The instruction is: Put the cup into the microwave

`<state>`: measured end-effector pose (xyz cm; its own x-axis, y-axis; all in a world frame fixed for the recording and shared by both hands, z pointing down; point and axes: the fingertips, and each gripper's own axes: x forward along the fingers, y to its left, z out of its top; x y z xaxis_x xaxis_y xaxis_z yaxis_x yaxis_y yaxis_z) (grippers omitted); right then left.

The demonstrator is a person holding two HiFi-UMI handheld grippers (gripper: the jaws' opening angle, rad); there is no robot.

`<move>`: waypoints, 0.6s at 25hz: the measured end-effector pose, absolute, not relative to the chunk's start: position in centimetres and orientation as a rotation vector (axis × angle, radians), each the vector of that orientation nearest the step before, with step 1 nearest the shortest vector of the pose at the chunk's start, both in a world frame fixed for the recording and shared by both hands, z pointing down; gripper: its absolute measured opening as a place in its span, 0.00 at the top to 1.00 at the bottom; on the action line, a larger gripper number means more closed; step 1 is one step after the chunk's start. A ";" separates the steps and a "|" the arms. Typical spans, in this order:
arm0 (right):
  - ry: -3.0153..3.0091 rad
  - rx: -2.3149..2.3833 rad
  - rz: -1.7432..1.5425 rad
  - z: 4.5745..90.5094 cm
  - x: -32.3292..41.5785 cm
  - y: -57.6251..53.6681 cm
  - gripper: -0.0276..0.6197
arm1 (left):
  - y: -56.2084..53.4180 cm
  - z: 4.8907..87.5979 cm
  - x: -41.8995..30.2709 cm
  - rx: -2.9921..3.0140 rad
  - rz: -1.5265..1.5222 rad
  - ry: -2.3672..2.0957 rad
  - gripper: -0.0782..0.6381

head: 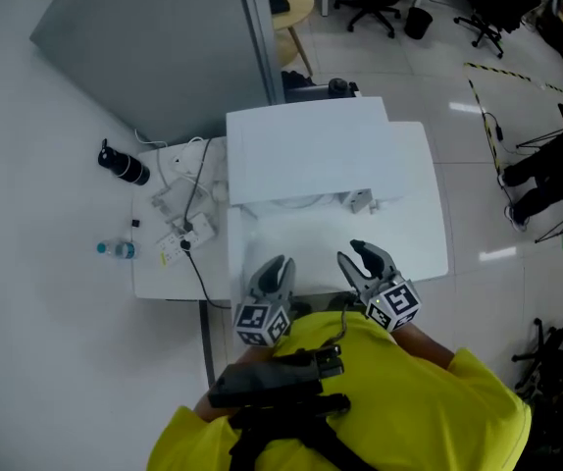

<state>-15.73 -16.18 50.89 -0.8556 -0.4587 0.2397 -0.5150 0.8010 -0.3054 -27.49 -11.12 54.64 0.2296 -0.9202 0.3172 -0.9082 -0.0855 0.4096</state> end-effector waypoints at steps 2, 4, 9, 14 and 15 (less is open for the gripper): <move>-2.854 0.844 0.563 49.1 -14.7 -16.7 0.73 | -11.5 53.4 -27.3 2.014 -0.047 -1.680 0.79; -2.872 0.893 0.559 47.7 -14.3 -17.0 0.95 | -11.9 52.2 -27.1 2.038 -0.072 -1.681 0.79; -2.847 0.892 0.443 46.9 -14.7 -16.4 0.95 | -12.2 49.9 -26.9 2.075 -0.122 -1.688 0.79; -2.844 0.888 0.440 46.8 -14.4 -16.6 0.95 | -12.6 49.2 -27.3 2.085 -0.132 -1.722 0.79; -2.847 0.893 0.443 46.6 -14.2 -16.9 0.95 | -12.6 49.2 -27.1 2.085 -0.118 -1.725 0.79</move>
<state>-14.25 -16.92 46.63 -0.8176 -0.5384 0.2040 -0.5750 0.7823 -0.2395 -27.11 -12.59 49.22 0.2225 -0.9535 0.2033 -0.9170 -0.1339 0.3757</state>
